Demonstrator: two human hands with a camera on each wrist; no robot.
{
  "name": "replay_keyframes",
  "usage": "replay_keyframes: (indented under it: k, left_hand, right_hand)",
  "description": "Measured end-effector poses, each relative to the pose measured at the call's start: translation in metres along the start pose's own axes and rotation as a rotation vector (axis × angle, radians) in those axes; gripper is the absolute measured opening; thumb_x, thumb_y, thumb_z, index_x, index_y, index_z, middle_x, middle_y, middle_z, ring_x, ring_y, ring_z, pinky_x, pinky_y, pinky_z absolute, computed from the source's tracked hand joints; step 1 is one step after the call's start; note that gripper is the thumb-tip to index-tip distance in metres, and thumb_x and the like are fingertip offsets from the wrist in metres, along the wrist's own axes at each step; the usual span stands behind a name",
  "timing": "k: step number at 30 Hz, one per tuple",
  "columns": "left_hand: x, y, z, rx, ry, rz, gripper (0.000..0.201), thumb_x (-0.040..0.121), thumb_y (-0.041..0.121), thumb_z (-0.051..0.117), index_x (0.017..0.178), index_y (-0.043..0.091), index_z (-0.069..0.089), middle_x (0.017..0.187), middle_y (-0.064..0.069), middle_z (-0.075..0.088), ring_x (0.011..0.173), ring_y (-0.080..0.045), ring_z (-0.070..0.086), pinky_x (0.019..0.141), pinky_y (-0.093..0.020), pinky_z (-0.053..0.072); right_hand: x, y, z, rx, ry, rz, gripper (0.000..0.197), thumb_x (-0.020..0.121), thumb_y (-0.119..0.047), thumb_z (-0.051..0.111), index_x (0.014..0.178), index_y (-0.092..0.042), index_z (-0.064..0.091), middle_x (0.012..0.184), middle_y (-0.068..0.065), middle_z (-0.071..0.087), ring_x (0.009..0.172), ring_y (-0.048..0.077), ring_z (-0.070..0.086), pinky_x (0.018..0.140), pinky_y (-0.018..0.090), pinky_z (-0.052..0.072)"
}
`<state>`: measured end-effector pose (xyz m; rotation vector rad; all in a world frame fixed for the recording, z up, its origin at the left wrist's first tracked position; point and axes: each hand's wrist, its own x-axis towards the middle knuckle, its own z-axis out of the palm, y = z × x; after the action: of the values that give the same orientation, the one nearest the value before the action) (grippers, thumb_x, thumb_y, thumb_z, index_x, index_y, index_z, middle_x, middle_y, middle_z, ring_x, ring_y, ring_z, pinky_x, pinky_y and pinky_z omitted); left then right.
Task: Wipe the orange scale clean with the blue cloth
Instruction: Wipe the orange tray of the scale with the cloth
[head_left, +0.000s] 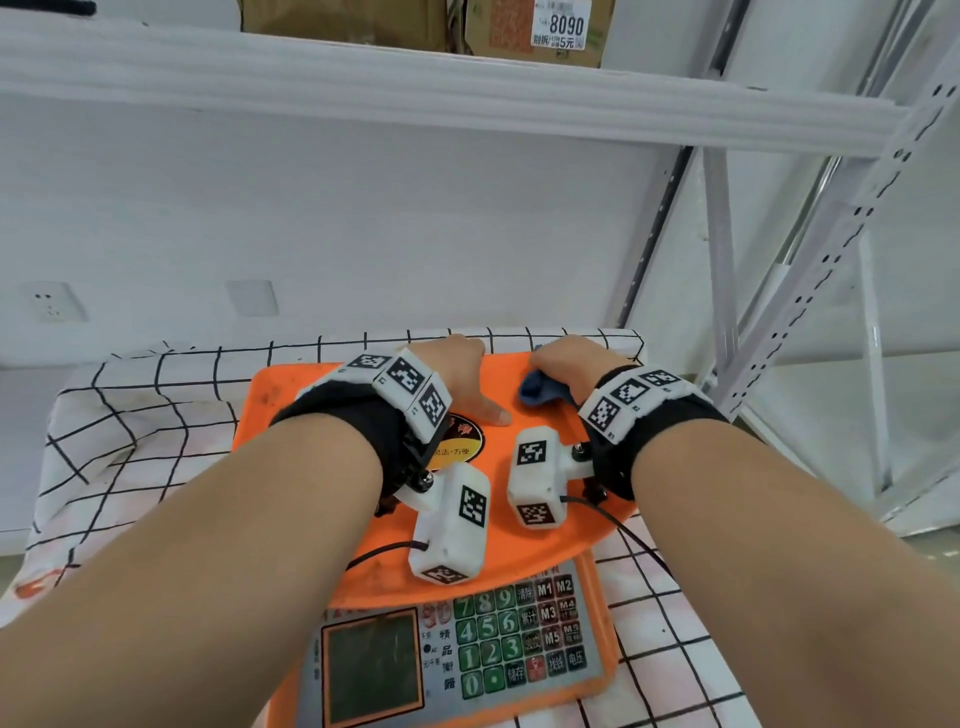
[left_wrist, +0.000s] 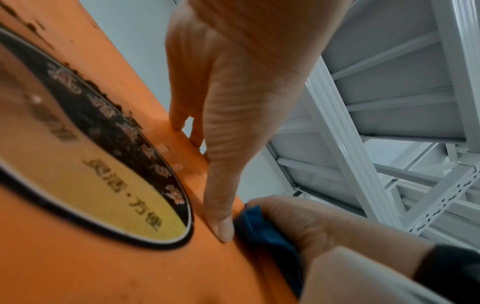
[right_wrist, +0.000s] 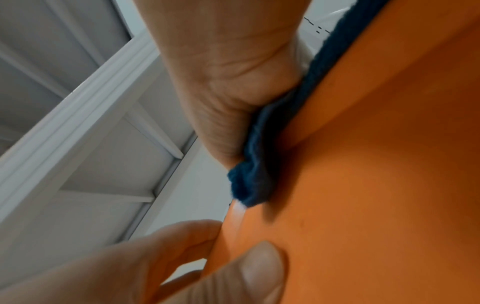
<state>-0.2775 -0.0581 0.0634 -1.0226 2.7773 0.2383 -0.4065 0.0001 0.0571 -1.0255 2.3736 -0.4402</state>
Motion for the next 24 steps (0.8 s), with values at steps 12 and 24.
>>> replay_keyframes:
  k: [12, 24]
  left_hand:
    - [-0.002, 0.001, -0.001, -0.013, -0.009, -0.007, 0.074, 0.076, 0.058, 0.067, 0.13, 0.013, 0.043, 0.129, -0.004, 0.052, 0.111, -0.023, 0.055, 0.084, -0.033, 0.044]
    - [-0.001, 0.004, 0.0, 0.023, -0.004, 0.001, 0.078, 0.076, 0.06, 0.066, 0.132, 0.01, 0.043, 0.13, -0.005, 0.051, 0.109, -0.022, 0.056, 0.078, -0.03, 0.042]
  right_hand:
    - [-0.001, 0.009, 0.007, 0.198, 0.04, -0.008, 0.031, 0.097, -0.025, 0.043, 0.066, -0.022, 0.039, 0.126, 0.015, 0.056, 0.086, 0.017, 0.045, 0.057, 0.018, 0.035]
    - [-0.033, 0.033, -0.002, 0.179, 0.005, 0.148, 0.01, 0.076, -0.01, 0.059, 0.07, -0.008, 0.051, 0.074, 0.012, 0.056, 0.073, 0.026, 0.055, 0.067, 0.033, 0.046]
